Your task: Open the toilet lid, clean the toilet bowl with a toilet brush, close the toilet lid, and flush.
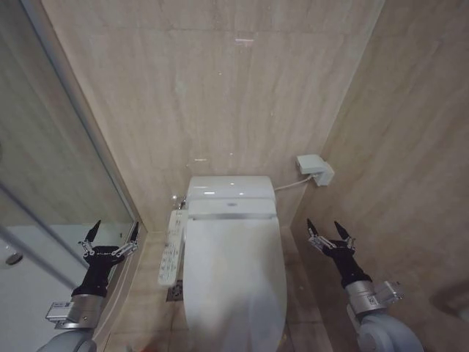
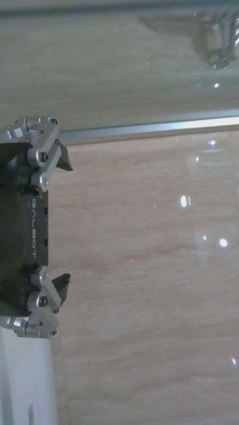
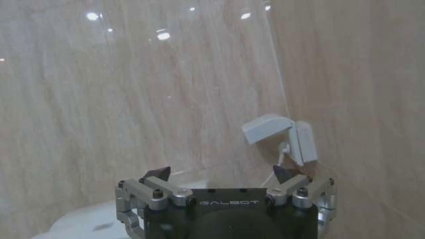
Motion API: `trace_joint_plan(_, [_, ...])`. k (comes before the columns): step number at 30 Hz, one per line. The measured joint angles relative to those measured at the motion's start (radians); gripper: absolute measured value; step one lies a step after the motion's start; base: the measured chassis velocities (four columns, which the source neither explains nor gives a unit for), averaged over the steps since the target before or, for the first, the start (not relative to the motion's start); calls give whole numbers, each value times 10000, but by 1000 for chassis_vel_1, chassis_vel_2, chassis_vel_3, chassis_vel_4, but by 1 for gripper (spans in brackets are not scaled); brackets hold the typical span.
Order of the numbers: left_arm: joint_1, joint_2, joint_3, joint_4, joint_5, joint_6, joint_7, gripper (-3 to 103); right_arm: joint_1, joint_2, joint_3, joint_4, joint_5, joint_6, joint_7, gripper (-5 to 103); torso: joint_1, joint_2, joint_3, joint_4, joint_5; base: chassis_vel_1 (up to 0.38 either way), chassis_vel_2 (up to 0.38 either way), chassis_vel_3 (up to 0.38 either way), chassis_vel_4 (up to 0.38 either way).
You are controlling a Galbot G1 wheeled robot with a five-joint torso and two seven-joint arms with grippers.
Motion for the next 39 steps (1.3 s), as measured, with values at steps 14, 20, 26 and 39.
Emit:
trace_joint_plan(14, [1, -1, 0, 0, 0, 0, 0, 100, -2, 1, -1, 0, 0, 0, -5, 100, -1, 0, -1, 1, 0, 298, -299, -297, 304])
trace_joint_plan(20, [3, -1, 1, 0, 0, 0, 0, 100, -6, 1, -1, 0, 0, 0, -1, 100, -4, 0, -1, 3, -2, 372, -370, -369, 373])
trace_joint_plan(26, [5, -2, 3, -1, 0, 0, 1, 100, -12, 0, 0, 0, 0, 0, 0, 100, -9, 5, -4, 0, -7, 226, -243, -234, 231])
trace_joint_plan(39, [-3, -2, 3, -2, 0, 0, 0, 100, 7, 0, 0, 0, 0, 0, 0, 100, 10, -5, 4, 2, -3, -28, 37, 37, -26])
